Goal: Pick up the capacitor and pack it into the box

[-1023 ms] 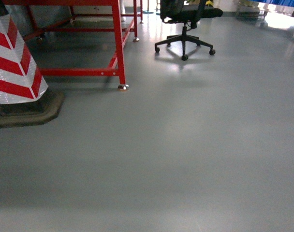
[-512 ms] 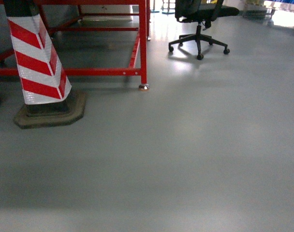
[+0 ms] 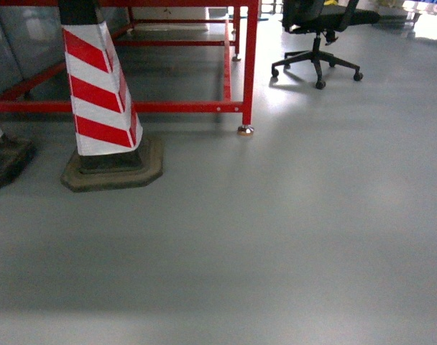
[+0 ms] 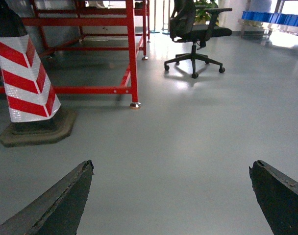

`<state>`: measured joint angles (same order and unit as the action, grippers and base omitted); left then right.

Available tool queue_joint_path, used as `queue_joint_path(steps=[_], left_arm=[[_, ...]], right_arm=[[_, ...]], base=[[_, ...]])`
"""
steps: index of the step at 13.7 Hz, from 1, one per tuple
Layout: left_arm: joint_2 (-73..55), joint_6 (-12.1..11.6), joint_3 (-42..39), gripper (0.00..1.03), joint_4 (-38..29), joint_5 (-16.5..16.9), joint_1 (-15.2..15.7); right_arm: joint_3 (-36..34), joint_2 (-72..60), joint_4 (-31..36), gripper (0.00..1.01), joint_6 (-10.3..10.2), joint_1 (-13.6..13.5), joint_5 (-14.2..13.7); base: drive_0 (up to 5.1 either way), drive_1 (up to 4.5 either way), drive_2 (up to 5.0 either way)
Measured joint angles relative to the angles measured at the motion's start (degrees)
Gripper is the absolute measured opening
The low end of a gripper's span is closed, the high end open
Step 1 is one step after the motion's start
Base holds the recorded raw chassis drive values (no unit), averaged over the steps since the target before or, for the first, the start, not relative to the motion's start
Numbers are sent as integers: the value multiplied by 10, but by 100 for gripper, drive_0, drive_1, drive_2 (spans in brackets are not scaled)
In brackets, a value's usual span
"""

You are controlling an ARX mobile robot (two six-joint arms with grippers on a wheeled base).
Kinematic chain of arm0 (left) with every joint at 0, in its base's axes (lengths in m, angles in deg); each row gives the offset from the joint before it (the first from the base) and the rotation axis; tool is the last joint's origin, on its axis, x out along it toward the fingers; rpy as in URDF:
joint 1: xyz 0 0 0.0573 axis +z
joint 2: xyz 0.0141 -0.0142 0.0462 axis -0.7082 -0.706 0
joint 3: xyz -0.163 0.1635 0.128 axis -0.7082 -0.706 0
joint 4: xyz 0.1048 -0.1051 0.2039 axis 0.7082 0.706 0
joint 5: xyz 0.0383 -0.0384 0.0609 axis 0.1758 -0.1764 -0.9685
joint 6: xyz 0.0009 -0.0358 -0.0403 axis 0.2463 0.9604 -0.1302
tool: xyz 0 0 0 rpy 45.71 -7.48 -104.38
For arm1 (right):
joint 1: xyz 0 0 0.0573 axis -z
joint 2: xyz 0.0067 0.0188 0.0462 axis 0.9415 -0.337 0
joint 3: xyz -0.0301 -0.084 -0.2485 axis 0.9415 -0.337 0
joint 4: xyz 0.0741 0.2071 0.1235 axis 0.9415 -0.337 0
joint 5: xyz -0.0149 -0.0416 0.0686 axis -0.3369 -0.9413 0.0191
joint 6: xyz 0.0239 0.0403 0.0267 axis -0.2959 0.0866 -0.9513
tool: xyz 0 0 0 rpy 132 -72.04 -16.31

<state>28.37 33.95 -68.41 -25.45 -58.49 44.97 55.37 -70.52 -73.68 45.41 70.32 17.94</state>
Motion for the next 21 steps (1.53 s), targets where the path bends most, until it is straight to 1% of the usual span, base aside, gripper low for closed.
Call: queue_joint_path(steps=[15, 21], left_arm=[[0, 0, 0, 44, 0, 0, 0], [0, 0, 0, 44, 1, -2, 0]], right_arm=[[0, 0, 0, 98, 0, 0, 0], [0, 0, 0, 98, 0, 0, 1]], base=[[-494, 251, 251], [0, 0, 0]])
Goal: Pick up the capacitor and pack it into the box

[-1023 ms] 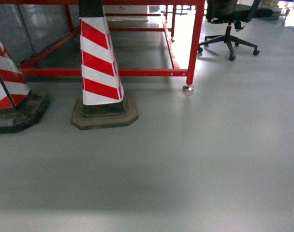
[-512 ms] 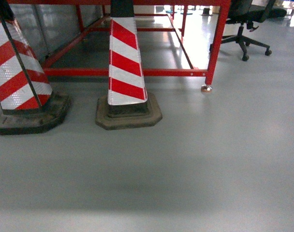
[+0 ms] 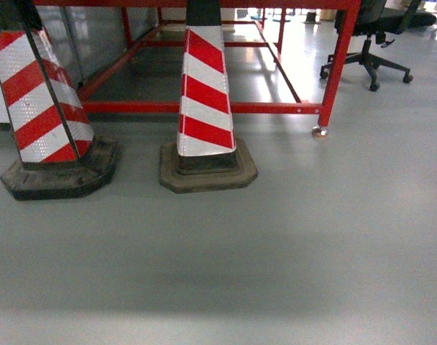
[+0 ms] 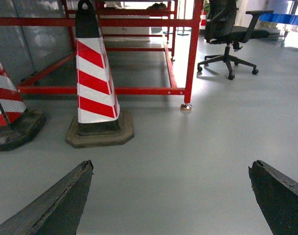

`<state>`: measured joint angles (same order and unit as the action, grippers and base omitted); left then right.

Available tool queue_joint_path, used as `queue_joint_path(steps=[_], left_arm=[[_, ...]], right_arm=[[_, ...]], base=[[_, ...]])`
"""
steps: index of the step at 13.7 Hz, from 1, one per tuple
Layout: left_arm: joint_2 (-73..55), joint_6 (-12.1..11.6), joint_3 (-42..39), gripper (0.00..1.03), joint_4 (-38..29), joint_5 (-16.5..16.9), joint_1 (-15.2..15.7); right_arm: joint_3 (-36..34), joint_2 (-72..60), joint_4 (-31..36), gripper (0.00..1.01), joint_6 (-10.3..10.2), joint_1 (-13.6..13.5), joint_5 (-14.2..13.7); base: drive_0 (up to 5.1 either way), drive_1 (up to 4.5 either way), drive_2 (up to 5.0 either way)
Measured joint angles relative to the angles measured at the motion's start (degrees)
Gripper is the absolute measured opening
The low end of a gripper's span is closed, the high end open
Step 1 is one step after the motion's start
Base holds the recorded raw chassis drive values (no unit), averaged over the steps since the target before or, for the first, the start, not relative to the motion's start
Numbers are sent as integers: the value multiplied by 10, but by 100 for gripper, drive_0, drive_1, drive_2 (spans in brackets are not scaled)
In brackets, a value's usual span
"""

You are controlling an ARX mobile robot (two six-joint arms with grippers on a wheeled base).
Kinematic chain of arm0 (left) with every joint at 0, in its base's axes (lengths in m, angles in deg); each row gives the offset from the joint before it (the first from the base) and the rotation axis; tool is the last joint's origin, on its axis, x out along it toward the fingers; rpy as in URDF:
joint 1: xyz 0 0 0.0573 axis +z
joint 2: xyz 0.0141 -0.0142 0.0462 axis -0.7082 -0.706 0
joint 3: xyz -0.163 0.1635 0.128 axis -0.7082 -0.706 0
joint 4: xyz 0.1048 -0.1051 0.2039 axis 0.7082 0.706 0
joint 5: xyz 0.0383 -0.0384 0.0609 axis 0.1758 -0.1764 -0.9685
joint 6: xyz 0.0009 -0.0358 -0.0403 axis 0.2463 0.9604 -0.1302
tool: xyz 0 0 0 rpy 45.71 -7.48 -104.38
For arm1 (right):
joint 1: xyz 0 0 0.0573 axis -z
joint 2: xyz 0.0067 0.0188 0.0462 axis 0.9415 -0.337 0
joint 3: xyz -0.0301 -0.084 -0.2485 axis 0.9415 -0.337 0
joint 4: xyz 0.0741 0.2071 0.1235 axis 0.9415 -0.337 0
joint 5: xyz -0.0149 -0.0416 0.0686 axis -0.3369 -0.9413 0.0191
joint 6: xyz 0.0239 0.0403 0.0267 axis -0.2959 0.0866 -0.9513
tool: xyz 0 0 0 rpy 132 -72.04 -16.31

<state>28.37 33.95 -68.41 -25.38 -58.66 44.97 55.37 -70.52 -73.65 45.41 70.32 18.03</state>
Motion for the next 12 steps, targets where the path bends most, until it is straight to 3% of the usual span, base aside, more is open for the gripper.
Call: queue_joint_path(steps=[1, 8, 12], left_arm=[[0, 0, 0, 44, 0, 0, 0], [0, 0, 0, 44, 0, 1, 0], [0, 0, 0, 44, 0, 2, 0]], right_arm=[[0, 0, 0, 98, 0, 0, 0], [0, 0, 0, 98, 0, 0, 0], [0, 0, 0, 98, 0, 0, -1]], base=[[0, 0, 0], [262, 209, -513], [17, 402, -369]])
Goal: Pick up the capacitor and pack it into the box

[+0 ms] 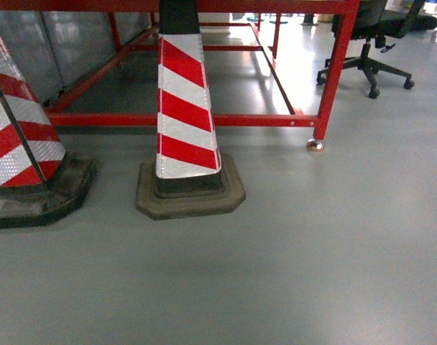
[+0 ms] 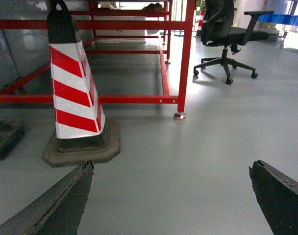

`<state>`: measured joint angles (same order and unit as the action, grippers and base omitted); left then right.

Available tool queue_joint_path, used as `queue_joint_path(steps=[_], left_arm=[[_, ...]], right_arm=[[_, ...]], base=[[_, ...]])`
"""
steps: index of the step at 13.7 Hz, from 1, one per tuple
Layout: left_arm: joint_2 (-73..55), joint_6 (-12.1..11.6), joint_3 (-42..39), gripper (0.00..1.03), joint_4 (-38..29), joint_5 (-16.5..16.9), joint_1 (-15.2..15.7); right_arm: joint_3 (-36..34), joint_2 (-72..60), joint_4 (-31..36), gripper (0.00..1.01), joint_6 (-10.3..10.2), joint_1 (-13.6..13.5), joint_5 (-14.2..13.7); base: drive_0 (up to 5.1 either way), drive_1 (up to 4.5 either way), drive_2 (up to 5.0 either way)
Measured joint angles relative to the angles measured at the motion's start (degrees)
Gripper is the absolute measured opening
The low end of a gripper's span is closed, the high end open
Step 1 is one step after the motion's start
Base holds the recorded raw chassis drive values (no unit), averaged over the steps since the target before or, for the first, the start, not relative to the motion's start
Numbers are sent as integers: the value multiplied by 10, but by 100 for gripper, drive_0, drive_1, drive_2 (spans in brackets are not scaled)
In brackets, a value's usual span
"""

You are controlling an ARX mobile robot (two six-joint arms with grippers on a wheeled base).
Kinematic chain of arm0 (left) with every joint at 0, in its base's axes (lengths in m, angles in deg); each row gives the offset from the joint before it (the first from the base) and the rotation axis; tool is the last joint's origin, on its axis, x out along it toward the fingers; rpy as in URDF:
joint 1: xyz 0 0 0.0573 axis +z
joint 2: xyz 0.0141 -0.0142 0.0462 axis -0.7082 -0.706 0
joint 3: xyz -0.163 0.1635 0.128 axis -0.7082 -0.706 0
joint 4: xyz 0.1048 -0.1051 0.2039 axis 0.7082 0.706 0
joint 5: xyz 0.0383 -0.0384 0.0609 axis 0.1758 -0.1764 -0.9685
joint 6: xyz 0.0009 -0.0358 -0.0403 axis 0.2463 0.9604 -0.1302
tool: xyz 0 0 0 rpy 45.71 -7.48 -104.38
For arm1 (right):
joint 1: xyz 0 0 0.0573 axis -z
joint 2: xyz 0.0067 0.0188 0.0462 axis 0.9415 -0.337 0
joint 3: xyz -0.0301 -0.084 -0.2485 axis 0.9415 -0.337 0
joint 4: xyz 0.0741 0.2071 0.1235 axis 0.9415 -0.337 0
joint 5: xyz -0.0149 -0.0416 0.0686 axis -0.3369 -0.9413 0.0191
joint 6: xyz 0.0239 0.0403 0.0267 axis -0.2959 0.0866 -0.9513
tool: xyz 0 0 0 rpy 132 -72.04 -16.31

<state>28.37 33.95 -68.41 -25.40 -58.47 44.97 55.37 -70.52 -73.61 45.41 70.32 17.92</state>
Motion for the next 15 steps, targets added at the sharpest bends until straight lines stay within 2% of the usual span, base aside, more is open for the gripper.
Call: queue_joint_path(steps=[13, 15], left_arm=[[0, 0, 0, 44, 1, 0, 0], [0, 0, 0, 44, 2, 0, 0]], right_arm=[[0, 0, -1, 98, 0, 0, 0], [0, 0, -3, 98, 0, 0, 0]], base=[[5, 393, -383], [0, 0, 0]])
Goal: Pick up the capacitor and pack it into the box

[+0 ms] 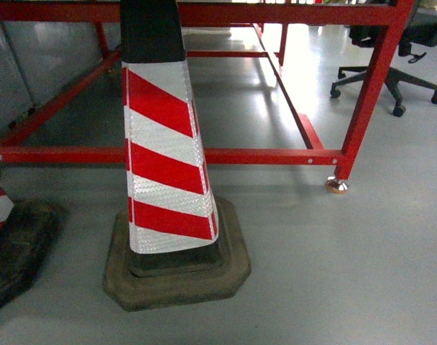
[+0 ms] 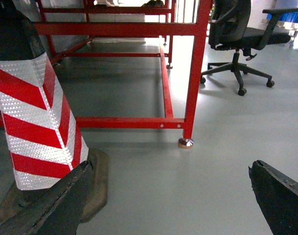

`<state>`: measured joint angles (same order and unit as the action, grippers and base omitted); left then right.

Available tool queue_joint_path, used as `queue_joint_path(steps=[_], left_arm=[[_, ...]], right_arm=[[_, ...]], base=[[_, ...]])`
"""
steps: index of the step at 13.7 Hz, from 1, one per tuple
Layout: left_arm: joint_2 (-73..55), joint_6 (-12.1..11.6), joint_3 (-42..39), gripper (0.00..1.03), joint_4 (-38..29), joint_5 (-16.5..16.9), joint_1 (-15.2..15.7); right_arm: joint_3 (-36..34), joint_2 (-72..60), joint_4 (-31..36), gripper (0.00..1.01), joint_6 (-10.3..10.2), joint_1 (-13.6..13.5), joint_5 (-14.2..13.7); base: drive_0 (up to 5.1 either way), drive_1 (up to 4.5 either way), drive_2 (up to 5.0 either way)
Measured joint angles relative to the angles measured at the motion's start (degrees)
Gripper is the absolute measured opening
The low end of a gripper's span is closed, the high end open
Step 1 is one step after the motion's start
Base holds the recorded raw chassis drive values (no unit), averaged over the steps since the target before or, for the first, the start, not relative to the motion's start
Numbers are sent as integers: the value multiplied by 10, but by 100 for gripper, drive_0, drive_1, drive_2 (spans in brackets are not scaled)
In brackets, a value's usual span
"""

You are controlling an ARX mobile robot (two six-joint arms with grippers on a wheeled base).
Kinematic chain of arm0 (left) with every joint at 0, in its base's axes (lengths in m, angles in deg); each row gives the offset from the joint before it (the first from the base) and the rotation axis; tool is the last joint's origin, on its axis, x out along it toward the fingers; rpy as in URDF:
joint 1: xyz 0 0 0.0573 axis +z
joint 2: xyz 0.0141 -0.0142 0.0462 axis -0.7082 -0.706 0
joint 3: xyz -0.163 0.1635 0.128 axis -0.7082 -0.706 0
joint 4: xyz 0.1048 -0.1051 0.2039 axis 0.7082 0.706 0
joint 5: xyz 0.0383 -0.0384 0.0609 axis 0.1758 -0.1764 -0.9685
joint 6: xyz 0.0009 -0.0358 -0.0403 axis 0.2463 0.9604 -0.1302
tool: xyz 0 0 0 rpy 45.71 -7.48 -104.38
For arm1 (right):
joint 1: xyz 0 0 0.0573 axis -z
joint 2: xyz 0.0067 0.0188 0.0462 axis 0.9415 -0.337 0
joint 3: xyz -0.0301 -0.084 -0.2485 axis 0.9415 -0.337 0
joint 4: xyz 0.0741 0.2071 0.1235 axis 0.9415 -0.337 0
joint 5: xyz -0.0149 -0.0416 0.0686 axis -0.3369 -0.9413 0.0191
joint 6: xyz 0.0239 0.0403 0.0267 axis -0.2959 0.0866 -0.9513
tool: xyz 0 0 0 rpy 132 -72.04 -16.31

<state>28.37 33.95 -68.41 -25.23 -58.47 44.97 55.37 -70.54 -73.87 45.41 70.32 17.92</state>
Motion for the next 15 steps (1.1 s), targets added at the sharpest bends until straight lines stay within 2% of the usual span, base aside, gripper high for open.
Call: queue_joint_path(steps=[15], left_arm=[[0, -6, 0, 44, -1, -1, 0]], right_arm=[[0, 0, 2, 98, 0, 0, 0]], base=[[0, 0, 0]])
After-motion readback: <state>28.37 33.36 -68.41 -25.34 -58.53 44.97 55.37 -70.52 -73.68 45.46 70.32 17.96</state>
